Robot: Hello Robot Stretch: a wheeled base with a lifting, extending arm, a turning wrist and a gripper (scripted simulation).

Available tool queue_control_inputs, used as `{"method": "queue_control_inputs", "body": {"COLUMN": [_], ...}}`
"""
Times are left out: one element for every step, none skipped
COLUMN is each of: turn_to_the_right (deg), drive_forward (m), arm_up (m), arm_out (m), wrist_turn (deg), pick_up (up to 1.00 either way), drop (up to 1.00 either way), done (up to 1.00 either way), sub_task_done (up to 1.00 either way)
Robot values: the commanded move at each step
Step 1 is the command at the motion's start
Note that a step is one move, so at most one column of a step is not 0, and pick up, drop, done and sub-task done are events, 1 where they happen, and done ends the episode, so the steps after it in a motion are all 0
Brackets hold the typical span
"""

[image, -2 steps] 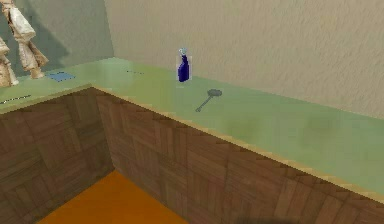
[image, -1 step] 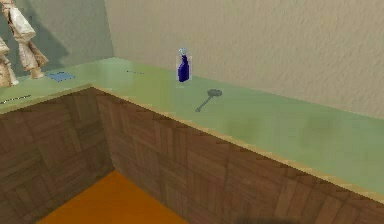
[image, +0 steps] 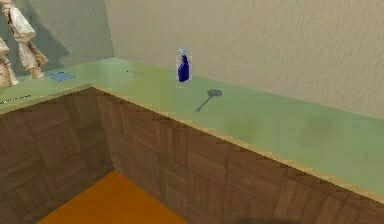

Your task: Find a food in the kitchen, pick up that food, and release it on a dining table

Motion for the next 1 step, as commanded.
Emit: {"method": "queue_control_inputs", "body": {"turn_to_the_right": [0.0], "drive_forward": [0.00], "arm_up": [0.00], "arm_out": [0.00], "wrist_turn": [0.0], "pick_up": [1.00], "drop": [0.00], "done": [0.00], "sub_task_done": [0.00]}}
